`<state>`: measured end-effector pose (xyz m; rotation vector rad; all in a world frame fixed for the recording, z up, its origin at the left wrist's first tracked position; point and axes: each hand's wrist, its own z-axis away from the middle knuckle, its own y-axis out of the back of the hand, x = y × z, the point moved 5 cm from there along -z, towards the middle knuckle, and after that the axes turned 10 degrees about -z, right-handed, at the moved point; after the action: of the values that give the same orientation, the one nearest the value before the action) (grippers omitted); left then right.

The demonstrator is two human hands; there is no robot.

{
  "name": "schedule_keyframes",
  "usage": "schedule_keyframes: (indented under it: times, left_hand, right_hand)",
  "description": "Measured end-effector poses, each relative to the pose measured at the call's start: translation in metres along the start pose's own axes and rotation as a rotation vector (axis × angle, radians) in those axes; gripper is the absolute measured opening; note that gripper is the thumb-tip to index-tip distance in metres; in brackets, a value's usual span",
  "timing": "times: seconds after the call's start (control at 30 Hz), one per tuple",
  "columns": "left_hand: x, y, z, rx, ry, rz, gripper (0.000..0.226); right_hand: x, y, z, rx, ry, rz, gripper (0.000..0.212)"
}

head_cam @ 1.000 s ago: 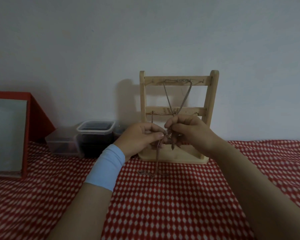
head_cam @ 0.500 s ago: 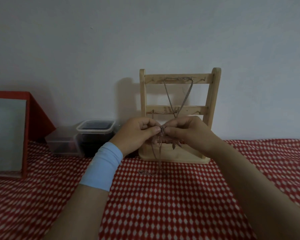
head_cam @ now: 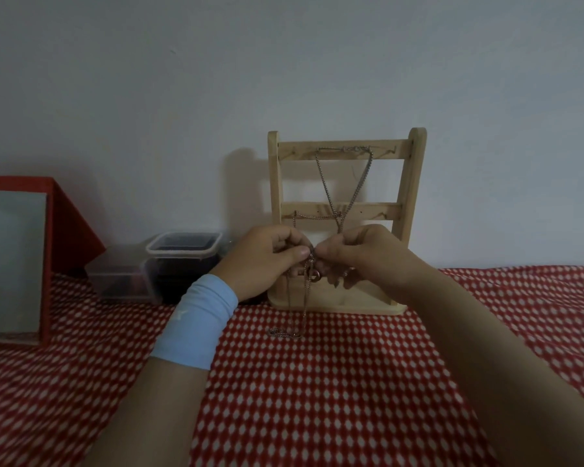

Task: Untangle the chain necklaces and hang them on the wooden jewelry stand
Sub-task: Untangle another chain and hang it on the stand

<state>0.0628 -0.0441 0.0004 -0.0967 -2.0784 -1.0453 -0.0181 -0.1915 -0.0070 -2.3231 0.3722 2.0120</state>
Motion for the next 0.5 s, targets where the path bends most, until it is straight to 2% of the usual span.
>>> schedule_keyframes:
  times: [0.13, 0.23, 0.37, 0.5]
  left_hand:
    - [-0.002, -0.006, 0.000, -0.010, 0.022, 0.032, 0.015]
    - [-0.006, -0.007, -0.001, 0.008, 0.042, 0.107, 0.015]
    - [-0.007, -0.009, -0.001, 0.043, 0.020, 0.092, 0.014]
    - [-0.009, -0.011, -0.002, 0.087, 0.047, 0.108, 0.012]
  right_hand:
    - [0.010, -0.001, 0.001, -0.090, -0.142, 0.000, 0.015]
    - [0.012, 0.000, -0.001, -0.077, -0.105, -0.058, 0.015]
    - [0.013, -0.002, 0.001, -0.140, -0.152, 0.006, 0.019]
    - [0.013, 0.001, -0.001, -0.058, -0.120, 0.052, 0.017]
